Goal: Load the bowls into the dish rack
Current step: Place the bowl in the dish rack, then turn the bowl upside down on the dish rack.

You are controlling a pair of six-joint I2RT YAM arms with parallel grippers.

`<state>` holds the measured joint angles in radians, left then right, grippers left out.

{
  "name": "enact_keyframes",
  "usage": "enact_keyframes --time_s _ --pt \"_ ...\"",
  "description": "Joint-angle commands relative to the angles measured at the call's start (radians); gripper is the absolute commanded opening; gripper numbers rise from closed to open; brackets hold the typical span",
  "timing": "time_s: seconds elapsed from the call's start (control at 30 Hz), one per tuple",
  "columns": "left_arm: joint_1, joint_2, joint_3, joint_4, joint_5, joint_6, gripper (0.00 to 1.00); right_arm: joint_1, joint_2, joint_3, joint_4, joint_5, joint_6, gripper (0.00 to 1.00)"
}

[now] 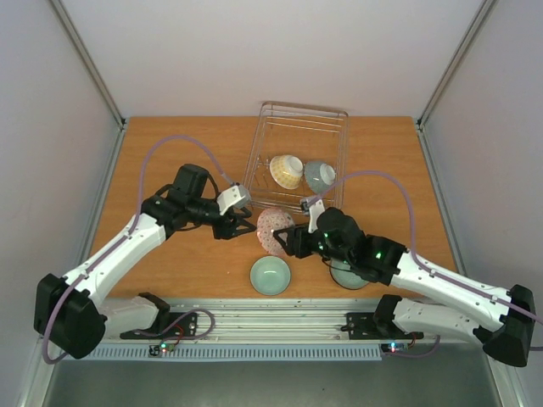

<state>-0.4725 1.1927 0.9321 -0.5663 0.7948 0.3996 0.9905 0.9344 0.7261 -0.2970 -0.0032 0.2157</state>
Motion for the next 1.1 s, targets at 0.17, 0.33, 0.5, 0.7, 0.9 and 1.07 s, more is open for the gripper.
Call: enact_keyframes --time_s 0.17,0.33,0.5,0.7,0.9,1.07 --pt "0.002 -0.036 -0.033 0.155 -0.208 -0.089 0.50 0.005 0.170 0.296 -0.219 0.373 -0.197 0.01" --pt "0.002 -0.040 -0.039 0.180 -0.274 -0.106 0.50 -0.002 0.322 0.439 -0.249 0.489 -0.285 0.01" --pt "0.002 -0.061 -0.051 0.212 -0.337 -0.122 0.50 -0.015 0.494 0.607 -0.299 0.648 -0.361 0.01" --pt "0.002 -0.074 -0.054 0.216 -0.357 -0.127 0.51 -0.049 0.619 0.728 -0.299 0.693 -0.432 0.01" --pt "0.002 -0.067 -0.055 0.214 -0.348 -0.124 0.51 -0.069 0.649 0.766 -0.297 0.683 -0.457 0.01" --pt "0.002 -0.055 -0.052 0.211 -0.346 -0.124 0.51 -0.094 0.667 0.775 -0.294 0.673 -0.476 0.01"
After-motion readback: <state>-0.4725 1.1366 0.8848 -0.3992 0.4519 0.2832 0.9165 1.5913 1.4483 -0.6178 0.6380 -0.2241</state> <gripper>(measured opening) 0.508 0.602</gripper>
